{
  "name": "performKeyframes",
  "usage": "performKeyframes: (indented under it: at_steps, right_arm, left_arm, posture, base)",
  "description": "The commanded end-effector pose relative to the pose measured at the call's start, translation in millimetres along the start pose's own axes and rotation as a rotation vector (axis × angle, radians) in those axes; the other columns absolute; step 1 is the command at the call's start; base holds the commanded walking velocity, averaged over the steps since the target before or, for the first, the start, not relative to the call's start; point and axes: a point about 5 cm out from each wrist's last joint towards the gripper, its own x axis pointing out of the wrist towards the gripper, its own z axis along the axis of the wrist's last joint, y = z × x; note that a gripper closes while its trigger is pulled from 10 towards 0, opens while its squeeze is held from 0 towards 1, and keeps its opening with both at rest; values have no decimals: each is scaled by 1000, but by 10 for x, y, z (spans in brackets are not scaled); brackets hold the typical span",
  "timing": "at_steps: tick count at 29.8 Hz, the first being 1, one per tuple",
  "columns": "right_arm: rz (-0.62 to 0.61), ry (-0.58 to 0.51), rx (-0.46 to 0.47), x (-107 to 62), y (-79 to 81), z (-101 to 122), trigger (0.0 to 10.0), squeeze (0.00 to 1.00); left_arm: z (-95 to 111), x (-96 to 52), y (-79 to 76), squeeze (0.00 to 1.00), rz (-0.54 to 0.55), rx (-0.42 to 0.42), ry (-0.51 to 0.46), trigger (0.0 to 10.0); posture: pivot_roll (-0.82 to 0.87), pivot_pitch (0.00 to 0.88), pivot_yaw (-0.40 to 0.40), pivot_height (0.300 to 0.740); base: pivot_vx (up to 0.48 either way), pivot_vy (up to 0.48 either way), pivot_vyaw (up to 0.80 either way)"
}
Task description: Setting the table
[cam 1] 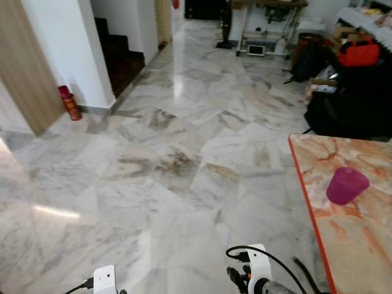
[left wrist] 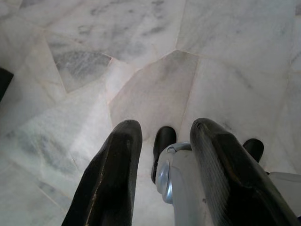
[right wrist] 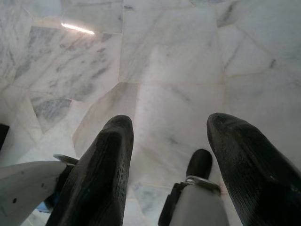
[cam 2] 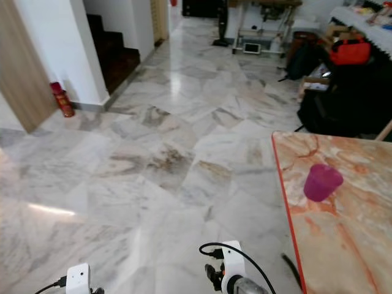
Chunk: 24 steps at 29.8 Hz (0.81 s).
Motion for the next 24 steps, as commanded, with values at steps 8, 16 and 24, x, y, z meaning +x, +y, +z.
performKeyframes:
  at_steps: [8,16,24]
  right_arm:
    - [-48,-4,-17,-19,-84,26,10000,0]
    - [-53,-7,-19,-21,-96,35,10000,0]
    - [-60,-8,-18,-23,-101,31,10000,0]
  left_arm:
    - [-15,1,-12,0,4,-19,17,10000]
    - [-20,0,-23,0,6,-30,18,10000]
    - [-28,-3,6,0,23,-36,14,10000]
  posture:
    - [111,0,-19,740]
    - [114,0,-25,740]
    - [118,0,-27,740]
  base:
    - [0,161,0]
    - [0,449,0]
    - [0,332,0]
